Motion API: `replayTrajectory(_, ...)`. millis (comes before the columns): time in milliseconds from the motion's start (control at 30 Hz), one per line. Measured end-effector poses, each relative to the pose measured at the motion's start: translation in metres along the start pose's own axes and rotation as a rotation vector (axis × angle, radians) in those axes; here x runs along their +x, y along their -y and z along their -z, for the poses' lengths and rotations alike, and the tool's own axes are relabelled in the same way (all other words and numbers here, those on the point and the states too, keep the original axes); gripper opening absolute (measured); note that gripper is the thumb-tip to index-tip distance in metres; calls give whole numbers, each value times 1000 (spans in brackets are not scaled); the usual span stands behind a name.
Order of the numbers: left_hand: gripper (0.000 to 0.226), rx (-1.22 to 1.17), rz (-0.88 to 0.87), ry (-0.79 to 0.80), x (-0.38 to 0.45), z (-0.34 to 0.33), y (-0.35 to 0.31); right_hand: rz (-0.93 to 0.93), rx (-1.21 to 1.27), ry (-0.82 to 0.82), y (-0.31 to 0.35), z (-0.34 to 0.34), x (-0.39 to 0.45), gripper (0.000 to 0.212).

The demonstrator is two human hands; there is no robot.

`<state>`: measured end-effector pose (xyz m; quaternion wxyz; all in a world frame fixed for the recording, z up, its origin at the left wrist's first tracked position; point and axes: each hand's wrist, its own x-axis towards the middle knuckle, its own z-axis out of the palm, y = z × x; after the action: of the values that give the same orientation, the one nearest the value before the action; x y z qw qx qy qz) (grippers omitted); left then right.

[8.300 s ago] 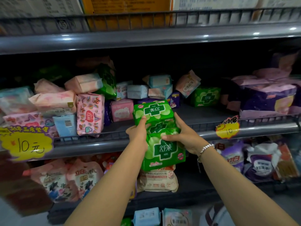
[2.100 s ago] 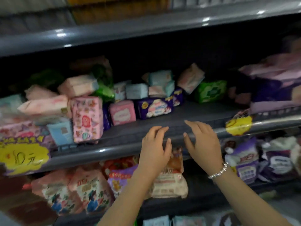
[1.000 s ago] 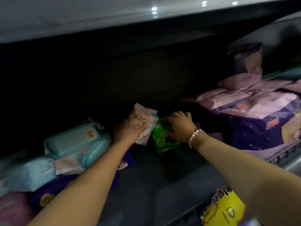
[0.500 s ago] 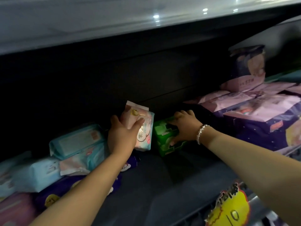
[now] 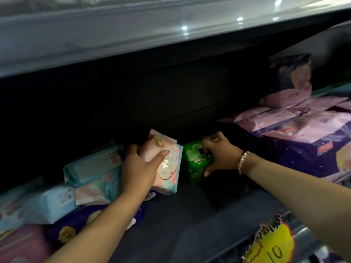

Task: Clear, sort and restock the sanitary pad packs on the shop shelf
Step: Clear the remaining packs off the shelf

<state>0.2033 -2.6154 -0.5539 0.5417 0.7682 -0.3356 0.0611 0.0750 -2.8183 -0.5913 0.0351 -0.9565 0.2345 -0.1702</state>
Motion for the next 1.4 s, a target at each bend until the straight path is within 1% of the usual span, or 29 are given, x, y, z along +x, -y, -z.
replayTrajectory(100, 55, 0, 7, 8, -3, 3, 5, -18, 63, -78, -5, -1, -6, 80)
replayTrajectory(167, 53, 14, 25, 27, -6, 6, 9, -16, 61, -146, -7, -1, -10, 90)
replayTrajectory(233, 52, 46, 45, 53, -11, 8, 13, -11, 0, -156, -5, 1, -15, 104)
replayTrajectory(300, 50, 91, 50, 72, -18, 10, 15, -8, -114, -132, -3, 4, -16, 111)
replayTrajectory(367, 49, 133, 52, 90, -26, 12, 18, -17, -185, -123, 2, 7, -19, 107)
replayTrajectory(533, 49, 240, 57, 183, -50, 21, 24, -61, -218, -151, 15, 16, -29, 100)
replayTrajectory(633, 55, 394, 71, 282, -61, 27, 23, -173, -117, -122, 22, 26, -39, 100)
replayTrajectory(733, 74, 509, 135, 417, -67, 33, 21, -280, 36, -37, 35, 44, -53, 94)
replayTrajectory(767, 78, 505, 150, 434, -67, 36, 23, -298, 95, -25, 40, 50, -59, 89)
replayTrajectory(833, 74, 411, 178, 405, -70, 45, 18, -325, 243, -45, 51, 61, -72, 83)
replayTrajectory(900, 69, 312, 189, 317, -78, 65, 10, -337, 385, -94, 66, 74, -87, 91)
replayTrajectory(933, 71, 291, 190, 267, -81, 77, 7, -328, 443, -129, 74, 79, -94, 96)
replayTrajectory(967, 75, 276, 180, 221, -85, 89, 4, -316, 493, -160, 83, 85, -101, 96)
replayTrajectory(1033, 76, 217, 163, 171, -97, 120, -6, -290, 583, -200, 105, 98, -116, 82)
replayTrajectory(1067, 71, 166, 150, 161, -104, 137, -10, -279, 626, -211, 117, 105, -124, 75)
replayTrajectory(1100, 65, 124, 152, 160, -113, 153, -14, -267, 666, -213, 128, 111, -133, 73)
replayTrajectory(1167, 55, 58, 179, 180, -136, 189, -21, -253, 725, -187, 154, 120, -153, 79)
replayTrajectory(1200, 49, 18, 197, 204, -149, 206, -20, -248, 750, -164, 167, 122, -164, 78)
replayTrajectory(1233, 47, -21, 224, 232, -162, 223, -19, -245, 784, -138, 180, 122, -176, 74)
replayTrajectory(1333, 55, -99, 317, 294, -202, 265, -4, -245, 867, -40, 216, 112, -212, 59)
replayTrajectory(1400, 47, -100, 358, 312, -230, 286, 11, -252, 887, 26, 236, 100, -235, 54)
